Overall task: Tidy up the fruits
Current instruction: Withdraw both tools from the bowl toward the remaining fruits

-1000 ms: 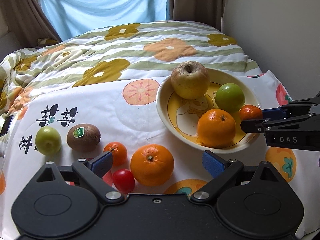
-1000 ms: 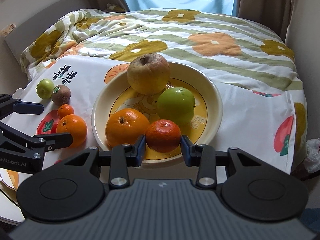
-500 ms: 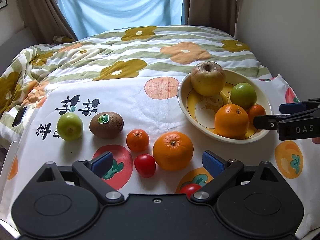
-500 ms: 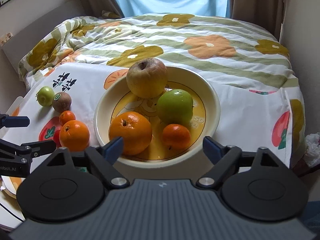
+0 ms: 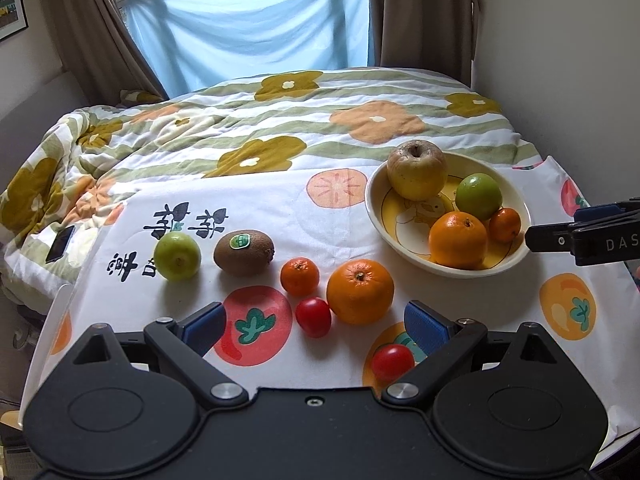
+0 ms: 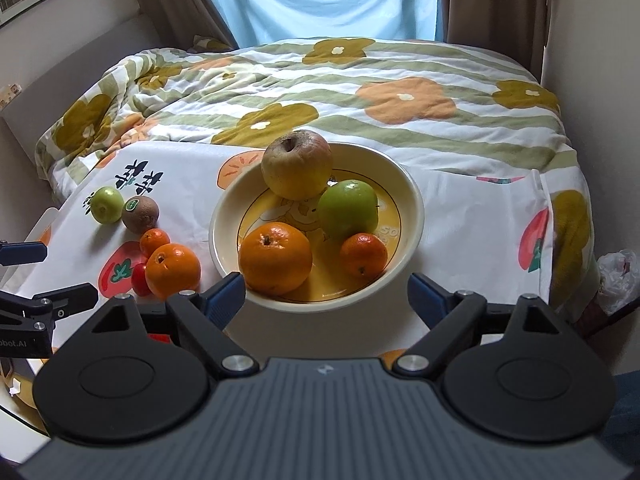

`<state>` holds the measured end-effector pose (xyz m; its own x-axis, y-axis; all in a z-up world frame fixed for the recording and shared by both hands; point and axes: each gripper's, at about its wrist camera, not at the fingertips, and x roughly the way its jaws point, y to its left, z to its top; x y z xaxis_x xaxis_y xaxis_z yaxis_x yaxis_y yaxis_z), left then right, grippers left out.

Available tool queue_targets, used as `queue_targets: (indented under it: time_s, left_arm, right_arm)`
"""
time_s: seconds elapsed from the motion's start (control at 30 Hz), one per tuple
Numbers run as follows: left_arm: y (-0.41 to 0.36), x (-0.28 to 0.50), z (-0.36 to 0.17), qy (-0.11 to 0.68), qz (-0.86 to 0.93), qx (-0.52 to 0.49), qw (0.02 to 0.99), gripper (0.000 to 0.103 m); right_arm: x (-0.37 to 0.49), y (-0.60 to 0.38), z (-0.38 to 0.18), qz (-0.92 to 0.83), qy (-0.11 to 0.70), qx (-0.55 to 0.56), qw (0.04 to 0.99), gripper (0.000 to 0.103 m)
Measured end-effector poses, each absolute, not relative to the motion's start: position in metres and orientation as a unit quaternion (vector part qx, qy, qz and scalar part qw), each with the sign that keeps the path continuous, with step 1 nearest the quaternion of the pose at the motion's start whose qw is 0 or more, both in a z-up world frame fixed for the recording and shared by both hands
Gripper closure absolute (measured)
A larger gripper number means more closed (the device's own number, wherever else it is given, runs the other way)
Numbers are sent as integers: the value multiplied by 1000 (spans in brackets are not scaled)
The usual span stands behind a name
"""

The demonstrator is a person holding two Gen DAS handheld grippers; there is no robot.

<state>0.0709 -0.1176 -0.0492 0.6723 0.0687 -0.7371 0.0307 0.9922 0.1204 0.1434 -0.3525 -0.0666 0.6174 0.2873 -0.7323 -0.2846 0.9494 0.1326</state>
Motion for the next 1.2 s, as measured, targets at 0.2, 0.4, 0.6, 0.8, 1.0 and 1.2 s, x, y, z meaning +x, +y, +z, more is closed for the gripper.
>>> queue_targets:
  time_s: [0.2, 0.4, 0.6, 0.8, 1.0, 1.2]
  left_arm:
    - [-100, 58, -39, 391, 38, 53, 918, 5]
    - [-78, 51, -27, 374, 59, 53, 924, 5]
    - [-45, 58, -24, 369, 56, 50, 926, 5]
    - [-15, 70, -24, 376, 31, 68, 923, 5]
    - [14, 90, -30, 380, 1, 97, 920, 5]
    - [36, 119, -47, 388, -44, 127, 912, 5]
  right_arm:
    - [133, -345, -59, 169, 403, 5, 900, 0]
    - [124, -322, -48, 189, 402, 5, 896, 0]
    - [116, -288, -44, 187, 401, 3, 897, 0]
    - [113, -257, -44, 165, 409, 23, 897, 0]
    - [117, -229, -50, 125, 425, 49, 895, 0]
    - [119, -205, -61, 76, 437, 70, 894, 0]
